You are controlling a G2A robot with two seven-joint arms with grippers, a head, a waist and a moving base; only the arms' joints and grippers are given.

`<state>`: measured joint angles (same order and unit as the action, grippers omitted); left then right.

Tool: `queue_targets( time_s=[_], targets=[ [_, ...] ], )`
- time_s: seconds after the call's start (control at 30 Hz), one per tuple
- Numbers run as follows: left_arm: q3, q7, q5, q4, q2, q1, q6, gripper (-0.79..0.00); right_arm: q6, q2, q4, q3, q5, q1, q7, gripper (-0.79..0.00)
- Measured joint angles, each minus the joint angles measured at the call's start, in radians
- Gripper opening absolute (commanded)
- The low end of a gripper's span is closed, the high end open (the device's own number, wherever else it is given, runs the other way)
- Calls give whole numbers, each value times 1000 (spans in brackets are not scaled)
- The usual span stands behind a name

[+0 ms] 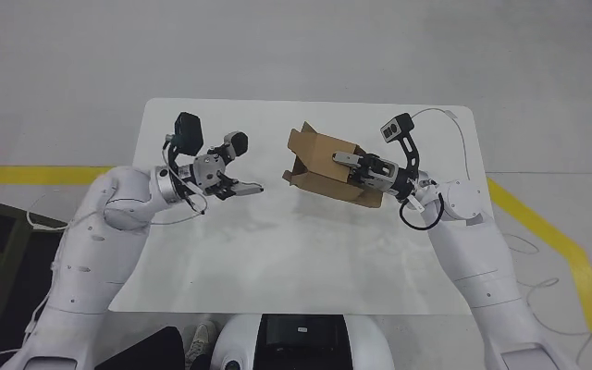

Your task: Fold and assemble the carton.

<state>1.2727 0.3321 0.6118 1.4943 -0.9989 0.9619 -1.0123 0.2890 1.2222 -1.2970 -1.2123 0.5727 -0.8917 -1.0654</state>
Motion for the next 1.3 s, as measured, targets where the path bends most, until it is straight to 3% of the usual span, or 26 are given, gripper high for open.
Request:
queue_targets(
  time_s=[0.37, 1.03, 1.13, 1.3],
  targets=[
    [-60, -313, 307, -42, 16, -29, 0, 0, 0, 0, 0, 0, 0, 0, 0, -785],
    [-74, -322, 317, -15, 15, -10, 4, 0, 0, 0, 0, 0, 0, 0, 0, -785],
    [-75, -329, 386, 20, 18, -5, 0, 0, 0, 0, 0, 0, 0, 0, 0, -785],
    [-70, -473, 589, 50, 27, 24, 0, 0, -4, 0, -9, 1, -5, -7, 10, -785]
  ],
)
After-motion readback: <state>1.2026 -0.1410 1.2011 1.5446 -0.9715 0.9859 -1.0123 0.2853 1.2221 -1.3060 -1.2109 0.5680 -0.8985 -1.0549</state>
